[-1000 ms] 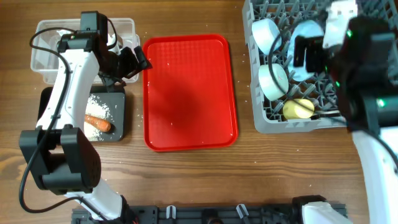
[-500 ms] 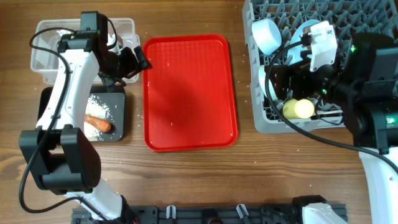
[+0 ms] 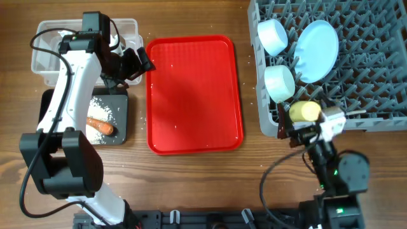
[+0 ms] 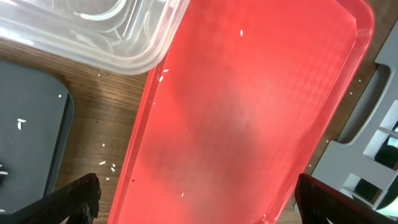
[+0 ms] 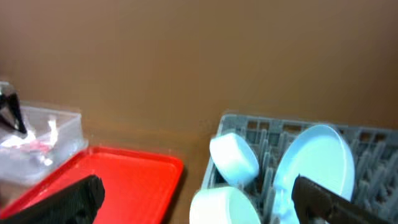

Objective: Sort waste into correct bins and load items into the dishwasher rack

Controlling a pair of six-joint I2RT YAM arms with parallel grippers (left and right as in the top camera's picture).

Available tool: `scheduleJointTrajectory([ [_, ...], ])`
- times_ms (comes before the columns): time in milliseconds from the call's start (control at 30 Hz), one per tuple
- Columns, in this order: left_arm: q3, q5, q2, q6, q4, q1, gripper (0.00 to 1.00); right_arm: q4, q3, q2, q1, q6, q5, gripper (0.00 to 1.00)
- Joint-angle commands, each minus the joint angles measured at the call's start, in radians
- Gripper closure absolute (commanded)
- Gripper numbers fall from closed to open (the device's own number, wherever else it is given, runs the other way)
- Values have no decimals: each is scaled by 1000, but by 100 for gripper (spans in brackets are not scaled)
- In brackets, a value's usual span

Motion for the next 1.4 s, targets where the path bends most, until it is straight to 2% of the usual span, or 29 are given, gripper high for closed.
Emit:
scheduleJointTrajectory([
  [0,3,-2,-11,-2,2,1,0,47,-141,-121,2,68,40,0],
  [100,3,-2,-11,-2,2,1,0,47,-207,-219,2,17,27,0],
  [133,3,-2,-11,-2,2,1,0,48,-231,-261,2,-42,-10,0],
  [200,3,-2,-11,-2,2,1,0,-55,-235,-339,2,-108,-48,0],
  [300,3,-2,-11,-2,2,1,0,-143,-235,-344,2,-111,-48,0],
  [867,3,-2,-32,-2,-2,3,0,-143,-235,-342,2,-113,-48,0],
  [967,3,-16,-152,-2,0,3,0,-143,-235,-342,2,-114,-48,0],
  [1033,2,-82,-283,6,10,3,0,-143,-235,-342,2,-114,-48,0],
  [1100,-12,-113,-393,79,33,-9,0,-143,-235,-342,2,-114,-48,0],
  [1133,-42,-140,-493,156,78,-27,0,-143,-235,-342,2,-114,-48,0],
  [1200,-105,-171,-615,190,153,-36,0,-143,-235,-342,2,-114,-48,0],
  [1367,-469,-219,-1003,190,393,-36,0,-143,-235,-342,2,-113,-48,1],
])
